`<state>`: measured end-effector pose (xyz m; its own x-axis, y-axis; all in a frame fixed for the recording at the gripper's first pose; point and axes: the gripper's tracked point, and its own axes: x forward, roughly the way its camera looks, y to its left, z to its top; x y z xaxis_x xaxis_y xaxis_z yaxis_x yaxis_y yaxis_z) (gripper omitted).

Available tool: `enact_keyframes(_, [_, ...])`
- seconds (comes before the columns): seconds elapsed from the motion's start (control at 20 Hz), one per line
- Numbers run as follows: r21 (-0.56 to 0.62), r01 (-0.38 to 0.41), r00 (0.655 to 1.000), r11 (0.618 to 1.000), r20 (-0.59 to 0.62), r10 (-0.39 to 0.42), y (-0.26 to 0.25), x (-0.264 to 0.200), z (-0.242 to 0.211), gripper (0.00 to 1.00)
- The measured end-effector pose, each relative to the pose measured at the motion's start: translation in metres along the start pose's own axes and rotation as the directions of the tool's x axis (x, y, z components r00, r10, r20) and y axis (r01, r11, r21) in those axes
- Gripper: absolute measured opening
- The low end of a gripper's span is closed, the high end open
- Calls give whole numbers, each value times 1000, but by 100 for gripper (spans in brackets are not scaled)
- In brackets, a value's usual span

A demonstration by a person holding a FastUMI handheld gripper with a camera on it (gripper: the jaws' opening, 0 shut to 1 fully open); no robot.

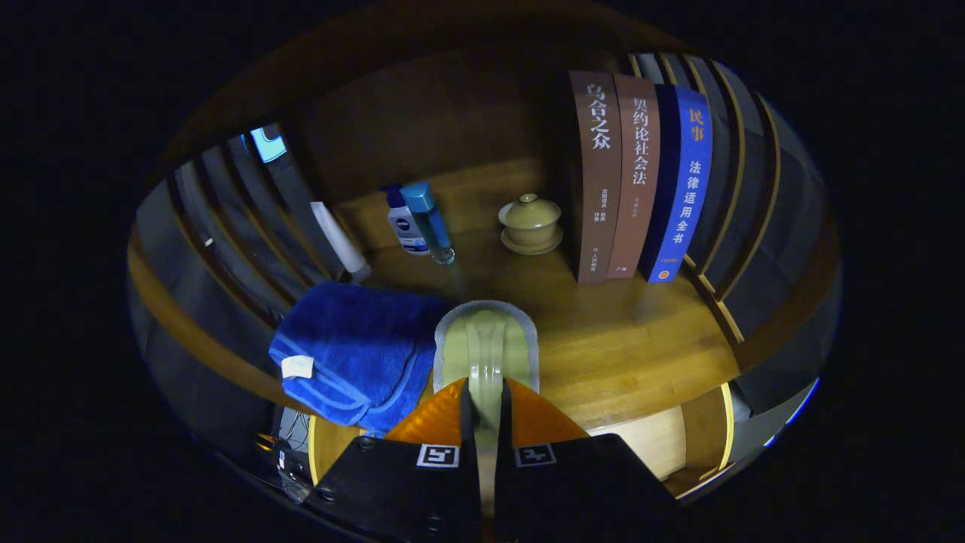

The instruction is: Pull open the drawer, take out the items inside it, and place them on the countertop above the cabinet.

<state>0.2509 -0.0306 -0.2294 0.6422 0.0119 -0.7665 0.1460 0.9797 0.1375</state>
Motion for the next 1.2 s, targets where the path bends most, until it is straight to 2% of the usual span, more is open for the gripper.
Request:
enact_keyframes(0.4, [-69,56,995,996,-74,-61,-4,54,11,13])
enact_keyframes(0.6, [-68,53,995,996,-75,-58,0,52,16,16])
enact_keyframes(0.75, [-38,35,995,999,-96,-39,0,56,12,27])
enact_keyframes(0.85, [-28,36,995,999,-97,-38,0,57,8,41])
enact_keyframes(0.9, [-33,30,995,999,-91,-33,2,58,10,41])
enact_keyframes(1.2, [-42,16,999,999,-34,-17,9,41,15,91])
